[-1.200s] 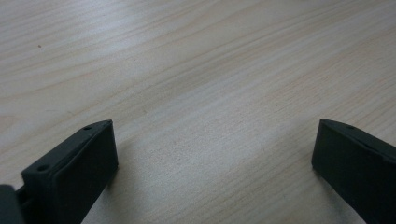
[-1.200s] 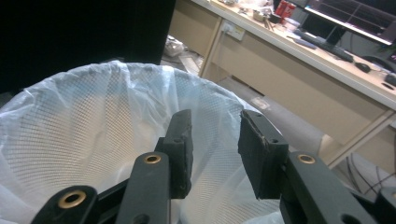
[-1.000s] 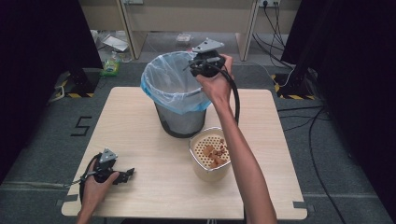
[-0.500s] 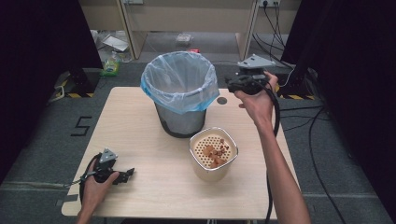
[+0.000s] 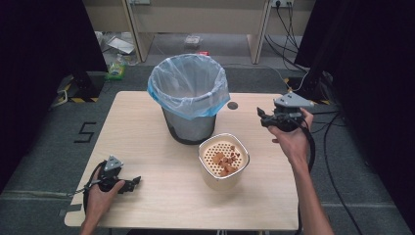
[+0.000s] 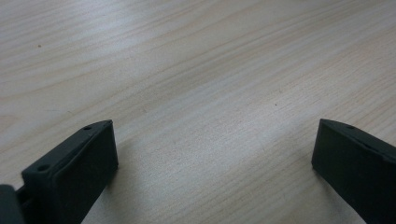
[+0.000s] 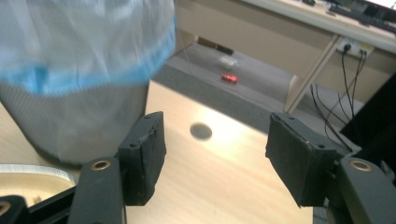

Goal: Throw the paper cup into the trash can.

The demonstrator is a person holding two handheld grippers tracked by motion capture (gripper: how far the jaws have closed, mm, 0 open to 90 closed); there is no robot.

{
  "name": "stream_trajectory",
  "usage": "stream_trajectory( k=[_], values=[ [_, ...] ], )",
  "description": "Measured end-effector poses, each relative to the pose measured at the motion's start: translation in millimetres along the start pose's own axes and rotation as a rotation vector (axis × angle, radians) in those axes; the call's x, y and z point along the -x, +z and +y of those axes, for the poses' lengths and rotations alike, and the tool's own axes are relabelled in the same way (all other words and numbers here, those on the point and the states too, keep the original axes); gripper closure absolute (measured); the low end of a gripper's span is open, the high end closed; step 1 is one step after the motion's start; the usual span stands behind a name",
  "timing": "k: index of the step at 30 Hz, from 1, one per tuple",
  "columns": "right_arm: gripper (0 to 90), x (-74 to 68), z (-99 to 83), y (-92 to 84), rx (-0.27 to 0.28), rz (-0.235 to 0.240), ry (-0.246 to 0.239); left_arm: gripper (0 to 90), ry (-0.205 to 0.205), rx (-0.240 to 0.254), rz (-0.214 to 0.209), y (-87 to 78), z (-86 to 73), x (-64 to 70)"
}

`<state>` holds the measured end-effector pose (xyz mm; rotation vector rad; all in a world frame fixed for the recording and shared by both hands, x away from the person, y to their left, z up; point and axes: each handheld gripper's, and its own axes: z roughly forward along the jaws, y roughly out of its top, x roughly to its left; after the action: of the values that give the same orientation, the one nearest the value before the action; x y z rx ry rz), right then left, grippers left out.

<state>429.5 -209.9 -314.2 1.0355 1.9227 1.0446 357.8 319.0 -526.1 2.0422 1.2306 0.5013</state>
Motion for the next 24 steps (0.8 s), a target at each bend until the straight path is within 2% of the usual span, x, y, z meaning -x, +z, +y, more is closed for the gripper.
stream_trajectory(
  k=[8, 17, 24],
  values=[
    [38.2, -1.0, -55.8, -2.9, -0.053, 0.003, 0.039, 0.0, 0.0, 0.0, 0.0, 0.0, -0.1, 0.0],
    [37.9, -7.1, -92.4, -7.0, -0.077, 0.001, 0.053, 0.0, 0.0, 0.0, 0.0, -0.1, 0.0, 0.0],
    [36.4, -17.7, -117.1, -7.1, -0.089, 0.01, 0.068, 0.0, 0.001, -0.001, 0.001, -0.3, -0.1, 0.0]
  ],
)
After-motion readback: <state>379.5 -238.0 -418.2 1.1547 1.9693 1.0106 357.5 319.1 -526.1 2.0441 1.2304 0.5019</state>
